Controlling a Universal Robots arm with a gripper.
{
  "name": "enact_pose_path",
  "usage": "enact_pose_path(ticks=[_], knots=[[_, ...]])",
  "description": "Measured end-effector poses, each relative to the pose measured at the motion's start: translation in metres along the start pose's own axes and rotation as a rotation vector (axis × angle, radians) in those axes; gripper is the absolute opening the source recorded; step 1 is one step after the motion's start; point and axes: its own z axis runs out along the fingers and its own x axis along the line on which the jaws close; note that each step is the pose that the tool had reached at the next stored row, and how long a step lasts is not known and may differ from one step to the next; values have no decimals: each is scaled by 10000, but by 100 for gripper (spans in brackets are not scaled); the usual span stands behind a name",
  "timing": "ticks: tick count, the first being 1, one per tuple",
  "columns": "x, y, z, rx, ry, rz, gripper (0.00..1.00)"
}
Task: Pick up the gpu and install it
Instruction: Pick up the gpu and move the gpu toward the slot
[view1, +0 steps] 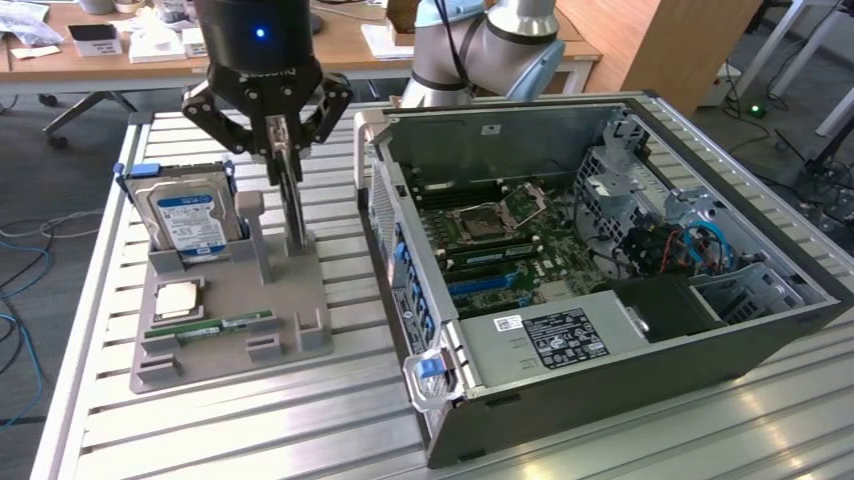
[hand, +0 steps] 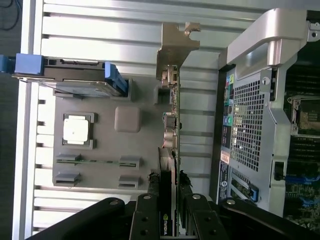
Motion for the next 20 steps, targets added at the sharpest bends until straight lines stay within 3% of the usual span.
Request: enact_pose_path(ticks=[20], knots=[[-8, 18, -370, -1, 4, -66, 26]])
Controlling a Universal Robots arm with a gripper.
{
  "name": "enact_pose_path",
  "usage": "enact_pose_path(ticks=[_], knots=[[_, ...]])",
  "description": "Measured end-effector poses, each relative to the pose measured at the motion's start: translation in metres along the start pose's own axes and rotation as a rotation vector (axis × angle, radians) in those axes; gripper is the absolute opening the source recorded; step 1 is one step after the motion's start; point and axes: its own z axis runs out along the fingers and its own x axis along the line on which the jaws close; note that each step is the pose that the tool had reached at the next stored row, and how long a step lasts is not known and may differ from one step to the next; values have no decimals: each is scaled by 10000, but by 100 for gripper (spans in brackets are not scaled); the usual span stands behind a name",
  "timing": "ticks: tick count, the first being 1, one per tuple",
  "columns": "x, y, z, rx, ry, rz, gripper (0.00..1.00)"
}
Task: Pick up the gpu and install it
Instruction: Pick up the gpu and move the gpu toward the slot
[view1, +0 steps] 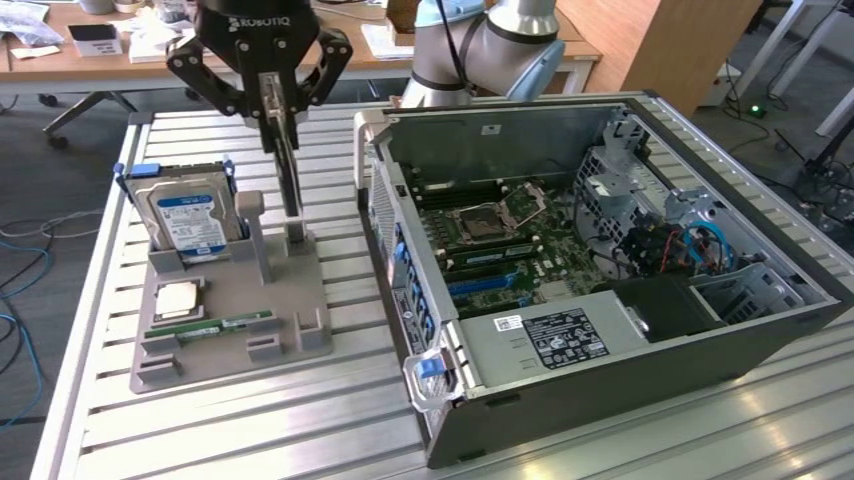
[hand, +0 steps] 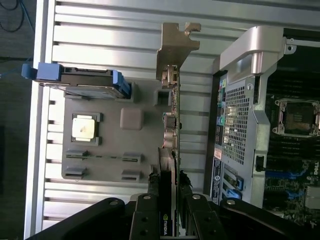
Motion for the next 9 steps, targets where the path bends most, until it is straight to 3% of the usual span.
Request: enact_pose_path(ticks=[9], knots=[[-3, 6, -119, -1, 1, -18, 26]])
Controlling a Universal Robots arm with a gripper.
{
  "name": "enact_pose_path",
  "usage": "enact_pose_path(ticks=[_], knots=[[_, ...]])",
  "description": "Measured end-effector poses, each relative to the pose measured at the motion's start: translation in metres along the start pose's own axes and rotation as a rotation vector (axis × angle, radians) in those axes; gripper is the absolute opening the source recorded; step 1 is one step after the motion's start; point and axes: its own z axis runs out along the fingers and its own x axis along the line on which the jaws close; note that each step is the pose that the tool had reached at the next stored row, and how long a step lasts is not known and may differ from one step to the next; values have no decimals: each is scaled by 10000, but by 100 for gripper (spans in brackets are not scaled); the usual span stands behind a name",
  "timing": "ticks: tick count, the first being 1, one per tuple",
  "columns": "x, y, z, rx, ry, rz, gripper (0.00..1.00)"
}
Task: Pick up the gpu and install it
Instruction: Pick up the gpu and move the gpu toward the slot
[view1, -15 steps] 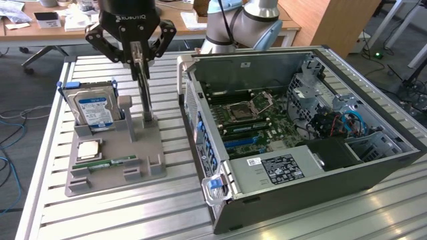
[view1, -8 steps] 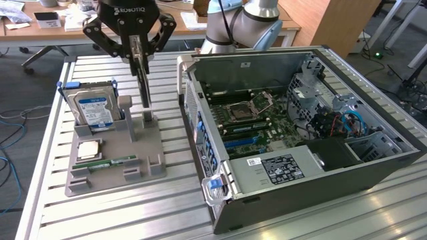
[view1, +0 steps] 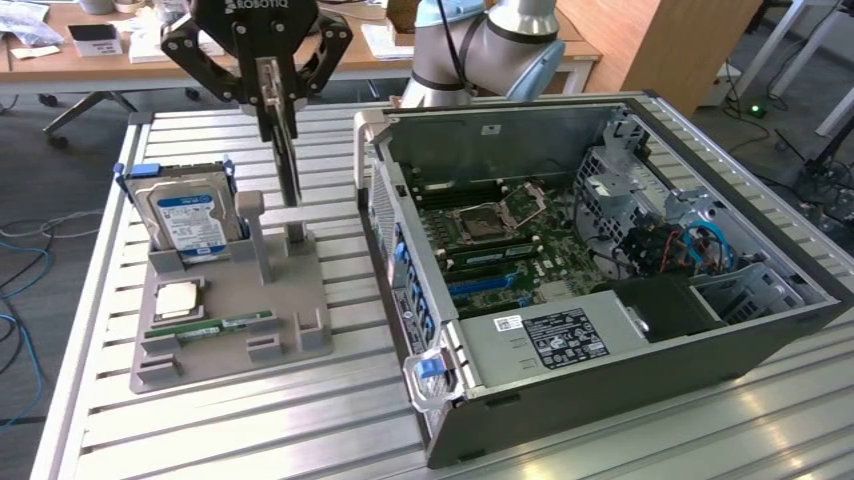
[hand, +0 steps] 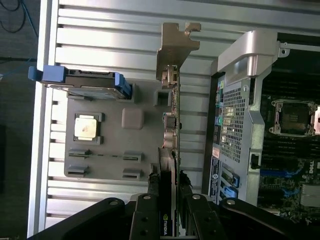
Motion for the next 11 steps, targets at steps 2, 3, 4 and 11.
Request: enact_pose_path(ticks=[2, 3, 4, 11], knots=[[-1, 1, -27, 0, 0, -3, 26], [-1, 2, -39, -1, -1, -5, 26], [-1, 2, -48, 0, 0, -7, 26], [-1, 2, -52, 0, 1, -9, 26]])
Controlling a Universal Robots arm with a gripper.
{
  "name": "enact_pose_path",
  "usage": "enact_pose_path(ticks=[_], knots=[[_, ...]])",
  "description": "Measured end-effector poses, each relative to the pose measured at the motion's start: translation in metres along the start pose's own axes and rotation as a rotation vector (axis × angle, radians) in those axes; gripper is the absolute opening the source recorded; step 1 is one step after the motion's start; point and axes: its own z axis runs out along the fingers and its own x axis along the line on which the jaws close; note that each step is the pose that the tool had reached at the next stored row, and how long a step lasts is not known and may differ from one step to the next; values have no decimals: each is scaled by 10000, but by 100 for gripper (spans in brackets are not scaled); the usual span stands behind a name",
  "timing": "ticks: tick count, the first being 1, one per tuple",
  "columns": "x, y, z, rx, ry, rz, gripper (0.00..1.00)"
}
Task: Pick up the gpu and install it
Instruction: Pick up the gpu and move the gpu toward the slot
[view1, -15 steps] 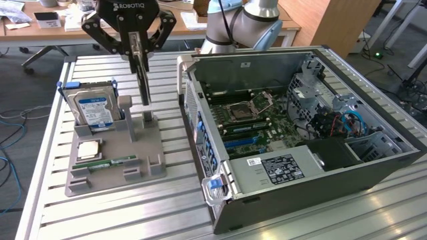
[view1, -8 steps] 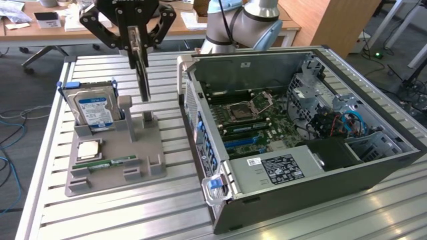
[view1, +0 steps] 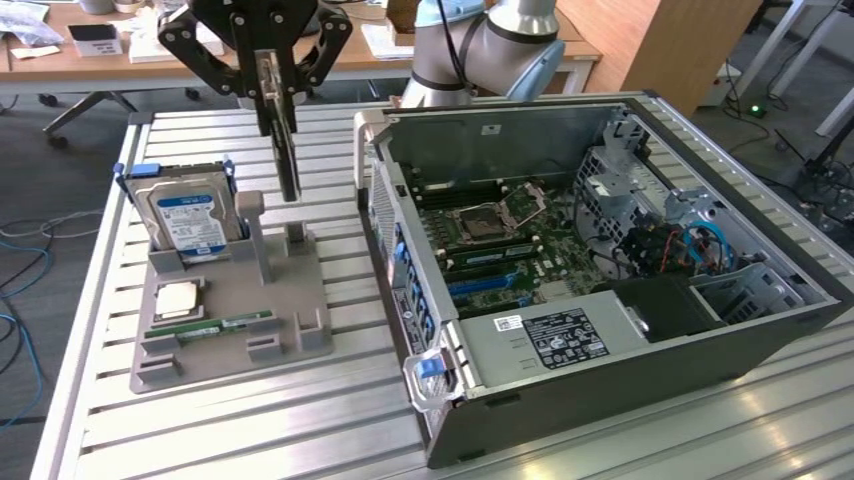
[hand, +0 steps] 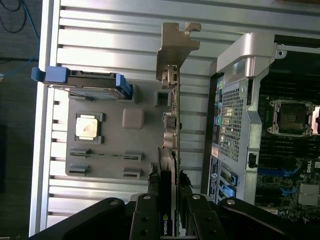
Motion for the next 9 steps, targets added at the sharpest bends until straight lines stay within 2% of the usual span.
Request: enact_pose_path(ticks=[9], knots=[[-86, -5, 2, 0, 0, 1, 26]])
